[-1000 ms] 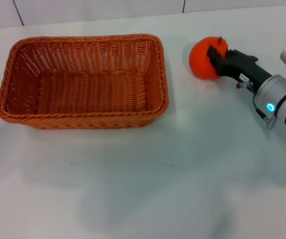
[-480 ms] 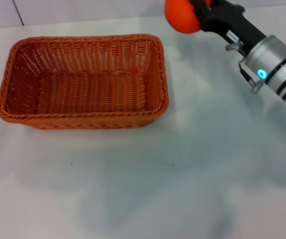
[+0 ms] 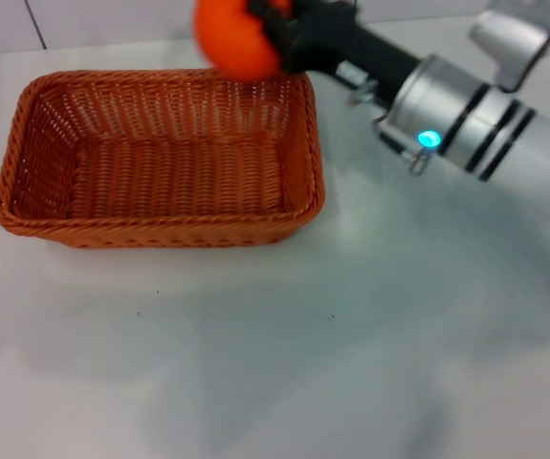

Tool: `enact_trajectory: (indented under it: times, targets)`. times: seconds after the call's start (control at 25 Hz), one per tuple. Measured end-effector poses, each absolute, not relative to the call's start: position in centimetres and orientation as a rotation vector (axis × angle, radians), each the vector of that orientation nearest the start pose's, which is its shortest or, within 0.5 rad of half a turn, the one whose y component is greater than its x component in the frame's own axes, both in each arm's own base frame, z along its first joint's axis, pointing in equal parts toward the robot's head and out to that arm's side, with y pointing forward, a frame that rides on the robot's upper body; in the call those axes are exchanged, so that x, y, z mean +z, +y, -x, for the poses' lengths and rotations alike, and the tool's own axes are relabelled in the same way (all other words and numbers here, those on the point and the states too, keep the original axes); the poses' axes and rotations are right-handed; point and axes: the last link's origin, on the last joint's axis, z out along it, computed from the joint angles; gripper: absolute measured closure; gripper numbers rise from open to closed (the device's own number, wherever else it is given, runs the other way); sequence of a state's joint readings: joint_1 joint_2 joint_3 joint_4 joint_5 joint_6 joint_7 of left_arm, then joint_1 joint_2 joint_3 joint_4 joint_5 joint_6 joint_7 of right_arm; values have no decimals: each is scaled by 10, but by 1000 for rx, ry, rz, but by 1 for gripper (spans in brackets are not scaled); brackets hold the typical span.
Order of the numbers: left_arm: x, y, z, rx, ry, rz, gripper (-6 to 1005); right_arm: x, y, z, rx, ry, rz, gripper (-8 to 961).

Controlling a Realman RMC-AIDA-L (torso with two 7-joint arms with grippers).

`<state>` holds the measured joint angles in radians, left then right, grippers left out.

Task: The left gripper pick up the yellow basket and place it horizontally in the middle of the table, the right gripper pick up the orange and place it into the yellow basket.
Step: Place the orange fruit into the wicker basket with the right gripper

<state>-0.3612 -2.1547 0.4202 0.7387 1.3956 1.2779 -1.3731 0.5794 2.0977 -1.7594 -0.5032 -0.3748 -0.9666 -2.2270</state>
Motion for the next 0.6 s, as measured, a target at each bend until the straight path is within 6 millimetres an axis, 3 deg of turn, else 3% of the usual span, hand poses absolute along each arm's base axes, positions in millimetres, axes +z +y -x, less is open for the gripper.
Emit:
enact_trajectory:
  times: [0.32,0.6]
  targets:
    - [101,335,323,-1112,-803,1663,91,-90,374,-155,-488,-2171,650,862]
    - [99,335,323,-1104,-802,1668,91,-89,370,-157,-455,-2169,659,887]
